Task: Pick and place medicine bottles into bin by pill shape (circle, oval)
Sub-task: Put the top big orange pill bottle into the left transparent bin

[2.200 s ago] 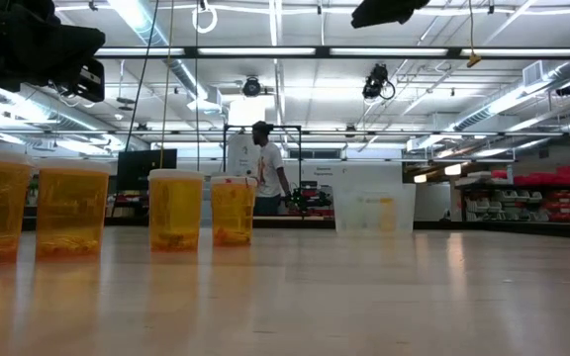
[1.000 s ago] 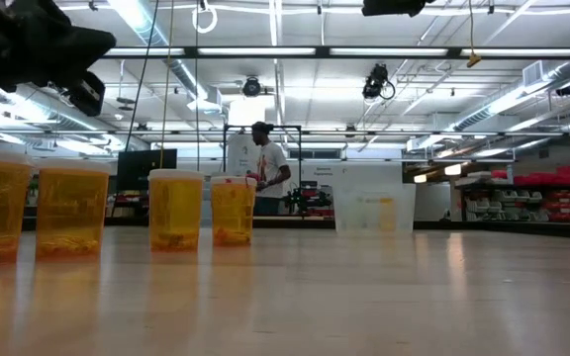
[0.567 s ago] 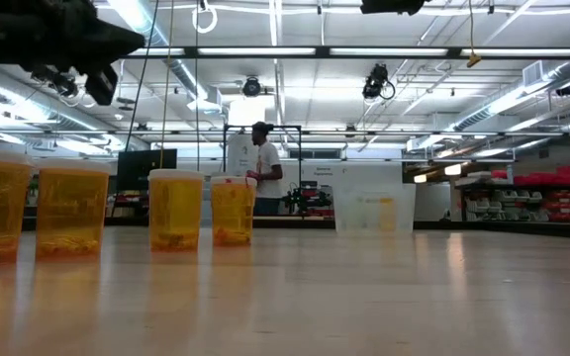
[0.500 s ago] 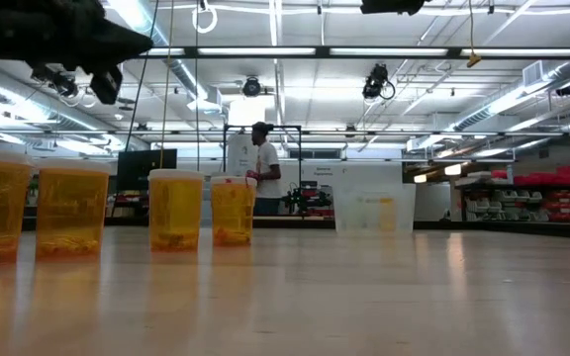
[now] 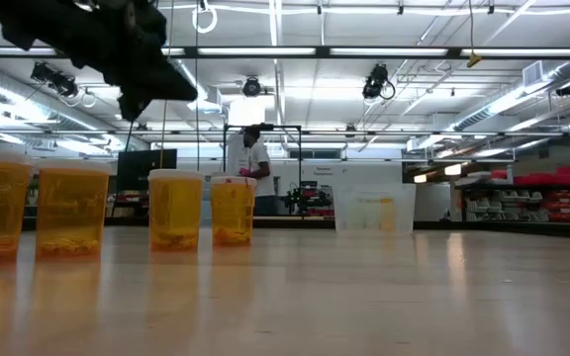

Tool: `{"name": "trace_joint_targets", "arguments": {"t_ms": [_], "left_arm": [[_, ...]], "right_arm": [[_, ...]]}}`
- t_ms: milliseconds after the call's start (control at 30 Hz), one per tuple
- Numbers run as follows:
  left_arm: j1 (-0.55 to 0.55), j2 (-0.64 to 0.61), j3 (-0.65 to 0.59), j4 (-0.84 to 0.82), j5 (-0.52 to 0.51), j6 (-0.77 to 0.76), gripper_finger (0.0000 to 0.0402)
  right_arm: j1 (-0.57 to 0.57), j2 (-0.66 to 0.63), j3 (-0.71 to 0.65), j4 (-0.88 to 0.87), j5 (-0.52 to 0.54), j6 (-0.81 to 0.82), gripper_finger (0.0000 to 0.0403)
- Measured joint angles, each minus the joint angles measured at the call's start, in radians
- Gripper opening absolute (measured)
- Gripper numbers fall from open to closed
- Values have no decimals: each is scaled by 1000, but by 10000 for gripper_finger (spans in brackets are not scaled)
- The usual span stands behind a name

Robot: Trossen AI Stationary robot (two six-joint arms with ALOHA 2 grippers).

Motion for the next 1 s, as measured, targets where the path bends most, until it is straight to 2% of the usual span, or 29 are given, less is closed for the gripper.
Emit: {"name": "trace_joint_targets", "arguments": {"t_ms": [200, 533, 800, 1000], "left_arm": [[-13, 168, 95, -72, 75, -23, 66], [-41, 344, 229, -168, 83, -11, 139], [-55, 438, 348, -228, 82, 111, 227], [-84, 544, 519, -358, 72, 194, 275]], "right_arm": [[0, -11, 0, -75, -1, 2, 166], [0, -10, 0, -84, -2, 27, 166], [0, -9, -1, -84, -2, 31, 166], [0, -9, -2, -85, -6, 32, 166]]}}
